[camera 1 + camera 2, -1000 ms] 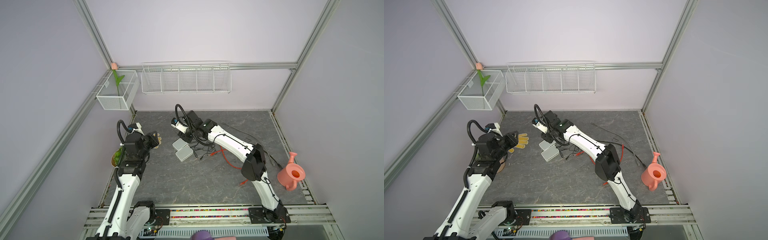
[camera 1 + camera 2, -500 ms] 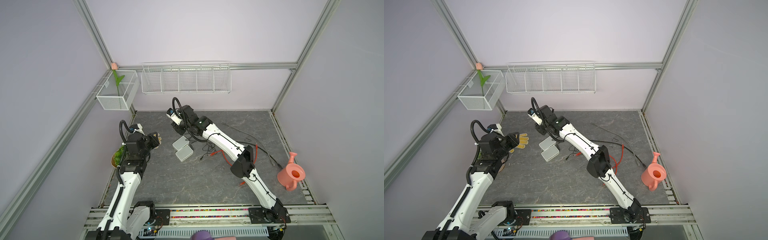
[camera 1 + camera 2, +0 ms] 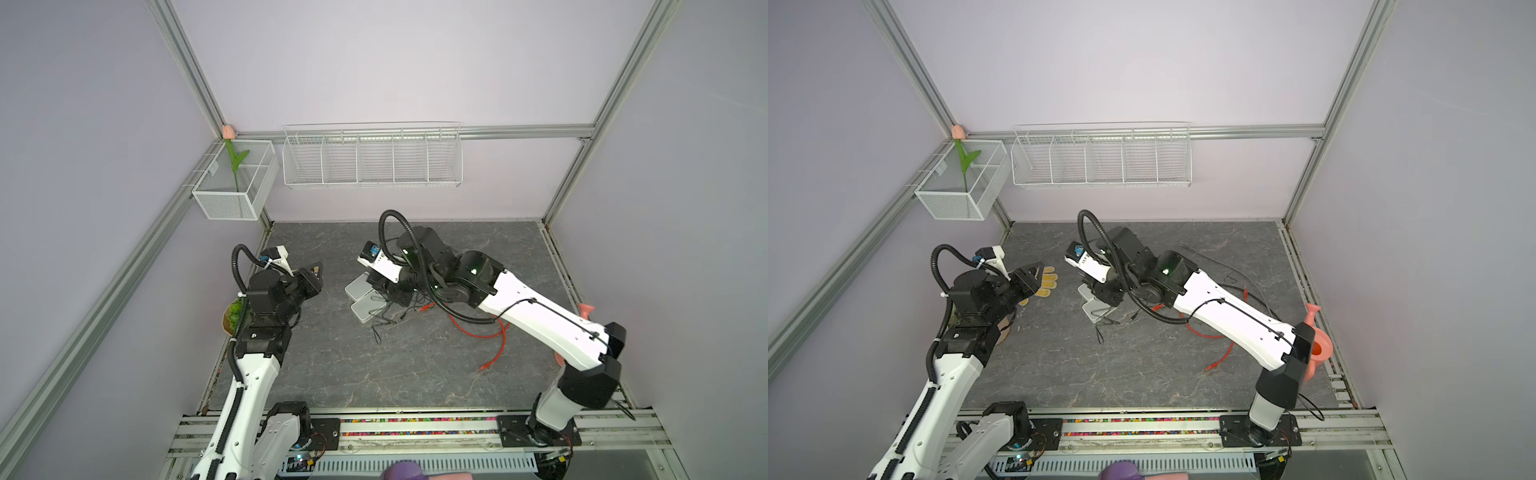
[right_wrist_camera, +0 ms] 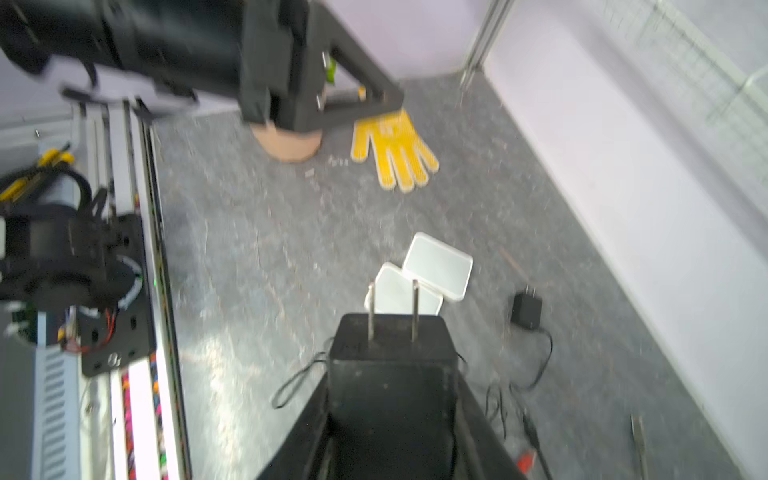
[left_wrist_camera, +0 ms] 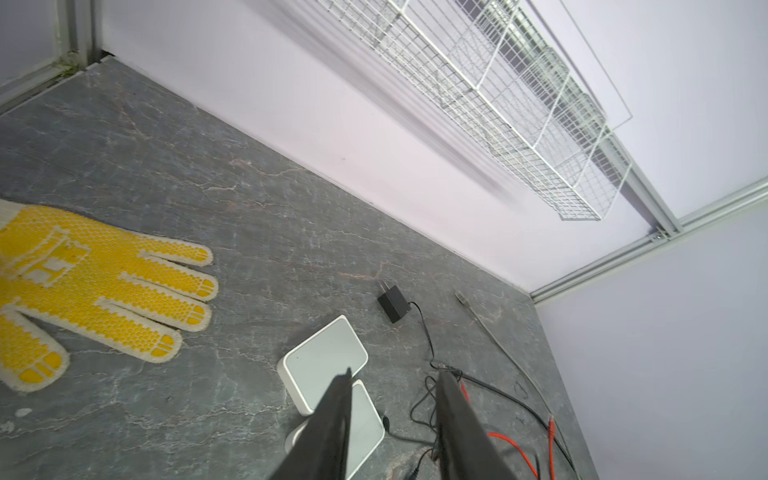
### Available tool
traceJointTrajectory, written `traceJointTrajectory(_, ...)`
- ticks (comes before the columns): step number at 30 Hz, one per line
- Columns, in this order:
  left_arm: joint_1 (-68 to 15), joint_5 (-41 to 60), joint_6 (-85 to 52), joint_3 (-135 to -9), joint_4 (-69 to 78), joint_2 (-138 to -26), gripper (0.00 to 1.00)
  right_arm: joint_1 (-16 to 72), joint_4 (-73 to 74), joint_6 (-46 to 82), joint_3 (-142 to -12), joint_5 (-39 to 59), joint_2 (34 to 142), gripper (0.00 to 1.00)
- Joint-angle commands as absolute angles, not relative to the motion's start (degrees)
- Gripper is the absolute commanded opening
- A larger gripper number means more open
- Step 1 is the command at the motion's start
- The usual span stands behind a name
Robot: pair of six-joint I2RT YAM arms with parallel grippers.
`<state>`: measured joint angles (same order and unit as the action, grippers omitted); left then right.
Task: Insert the plug into the switch port
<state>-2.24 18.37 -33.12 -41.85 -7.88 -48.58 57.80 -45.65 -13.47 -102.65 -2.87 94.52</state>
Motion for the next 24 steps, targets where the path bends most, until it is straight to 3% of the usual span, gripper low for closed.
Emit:
traceJointTrajectory(1,-2.0,24.4,-34.8,-39.7,-6.3,-46.8,0.36,56.4,-49.7,-11.5,-92.5,-2.0,93.2,0.23)
traceJointTrajectory(9,-2.7,26.5,-34.8,-34.7,-7.4,-44.0,0.37,51.2,-51.0,-5.5,-79.3,-9.4,94.9,0.22)
traceJointTrajectory(24,-2.9,27.9,-34.5,-29.2,-2.0,-49.9,0.37,48.1,-51.1,-7.5,-81.8,-10.5,111.9,0.31)
